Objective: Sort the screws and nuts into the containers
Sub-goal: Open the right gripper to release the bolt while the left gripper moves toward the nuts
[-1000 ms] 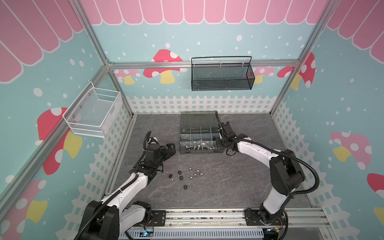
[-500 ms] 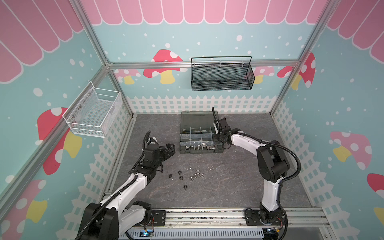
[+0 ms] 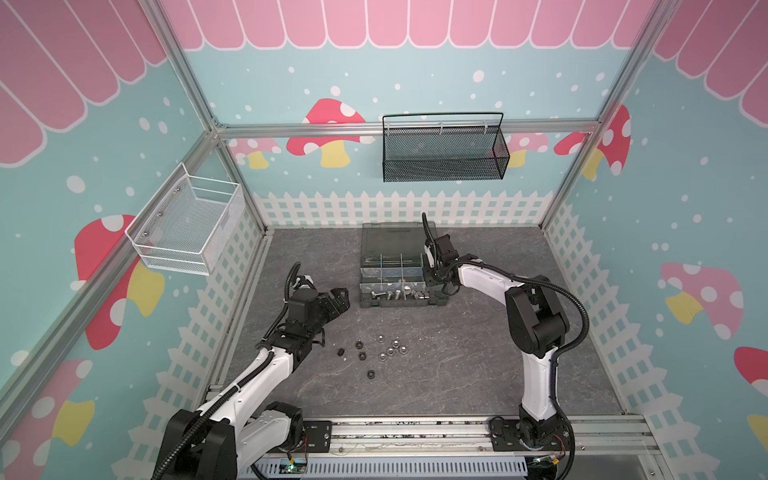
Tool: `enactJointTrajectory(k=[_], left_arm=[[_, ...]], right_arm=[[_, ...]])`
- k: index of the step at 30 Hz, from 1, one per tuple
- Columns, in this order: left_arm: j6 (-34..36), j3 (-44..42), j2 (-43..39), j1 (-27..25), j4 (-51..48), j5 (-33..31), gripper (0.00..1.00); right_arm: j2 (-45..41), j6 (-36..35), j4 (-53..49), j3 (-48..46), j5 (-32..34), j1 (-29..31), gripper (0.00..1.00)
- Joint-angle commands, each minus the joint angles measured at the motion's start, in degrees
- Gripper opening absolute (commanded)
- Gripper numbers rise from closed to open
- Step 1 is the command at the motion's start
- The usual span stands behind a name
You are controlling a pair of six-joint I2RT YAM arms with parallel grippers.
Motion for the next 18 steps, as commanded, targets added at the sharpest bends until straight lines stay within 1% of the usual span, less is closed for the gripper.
enactJointTrajectory(k=[1,4,10,18], left_arm=[[-0.4,0.6,-0.8,0.5,-1.7,-1.7,1.00],[-0.5,0.9,-1.4,0.5,-3.5,-2.9,1.00],[0.6,2.0,-2.5,0.5,-8.2,-3.9,1.00],[0.7,2.9,-3.9,0.5,-16.6,-3.5,0.98]], right_arm=[[0.9,-1.0,-0.6,1.6,-1.4,-0.2,0.30],[0.5,-1.2,-0.7,1.5,-1.2,-0.2,0.34],[-0.6,-1.2,-0.7,1.4,-1.3,-0.3,0.37],[-4.9,-0.7,0.8,-1.2,-0.9,-0.2,0.43]])
